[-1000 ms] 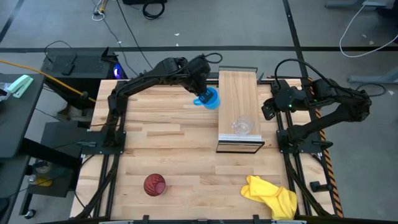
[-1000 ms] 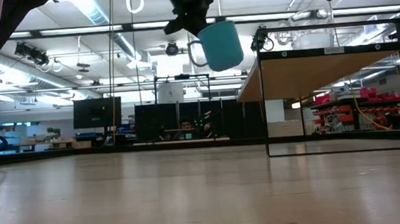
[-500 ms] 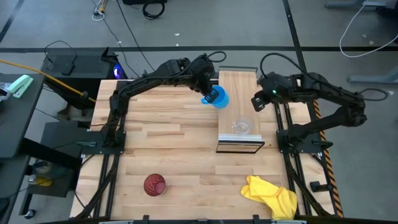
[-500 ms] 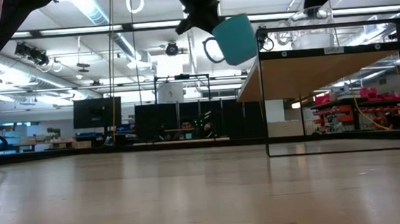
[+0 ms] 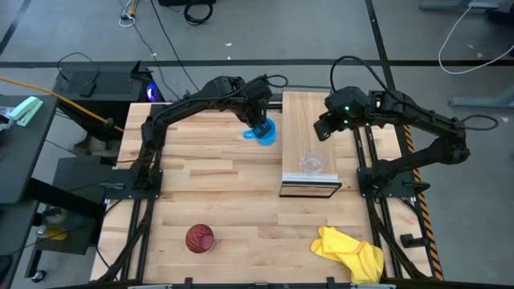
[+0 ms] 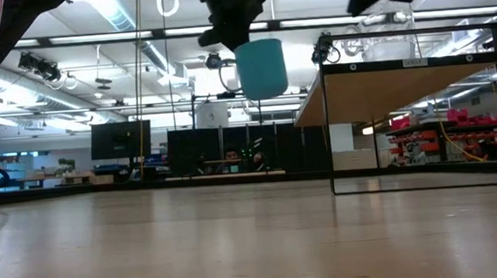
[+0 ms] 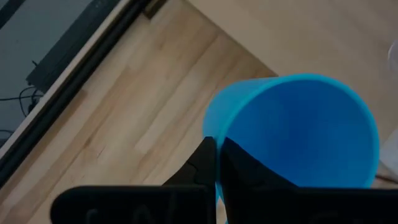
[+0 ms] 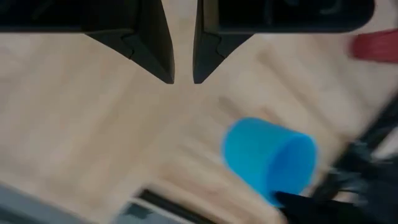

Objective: Stack small to large cups/mugs on shelf
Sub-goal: Put the blue cup on the shelf

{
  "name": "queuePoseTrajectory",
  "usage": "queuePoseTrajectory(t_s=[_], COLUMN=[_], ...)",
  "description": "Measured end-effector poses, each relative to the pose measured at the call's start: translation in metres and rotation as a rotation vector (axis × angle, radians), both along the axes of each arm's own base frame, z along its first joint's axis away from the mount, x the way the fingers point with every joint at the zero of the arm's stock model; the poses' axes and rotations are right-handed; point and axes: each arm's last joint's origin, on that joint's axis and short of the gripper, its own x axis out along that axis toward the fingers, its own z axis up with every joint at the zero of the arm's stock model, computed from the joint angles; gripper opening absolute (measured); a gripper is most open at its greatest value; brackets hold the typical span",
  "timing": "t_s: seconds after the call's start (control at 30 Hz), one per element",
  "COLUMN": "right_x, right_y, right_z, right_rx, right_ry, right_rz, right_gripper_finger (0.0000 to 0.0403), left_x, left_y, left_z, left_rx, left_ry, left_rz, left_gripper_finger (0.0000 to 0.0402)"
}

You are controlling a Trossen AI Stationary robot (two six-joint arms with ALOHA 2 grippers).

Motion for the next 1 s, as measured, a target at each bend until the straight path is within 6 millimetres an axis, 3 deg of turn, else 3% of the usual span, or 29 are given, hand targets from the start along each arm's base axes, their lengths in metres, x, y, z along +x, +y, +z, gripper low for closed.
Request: queuePoseTrajectory(t_s=[0.27,0.47,0.73,1.0], right_x=[0.045,0.057,0.031,-0.02], right_y=[-0.002,-0.004,0.029,0.08], right_z=[-0.016,-0.025,-0.003,0.002], right_rx=[0.015,0.015,0.029,0.038], right_ry=[-0.009,0.03,-0.074,0.006], right_rz=[0.095,0.139,0.202,0.168], right_gripper_finger=[0.0065,0.0065,0.0065,0.0057], left_x=[0.004,0.005,-0.004,0.002], left_y=[-0.011,-0.014,-0.023,-0.069], left_z=[-0.002,-0.002,-0.007,-0.008], left_rx=[-0.007,-0.008,-0.03,-0.047], left_ry=[0.01,0.01,0.13,0.163], left_rz=[-0.021,-0.029,-0.038,-0.126], left_gripper_finger=[0.0013,0.0011,0.0011,0.0012])
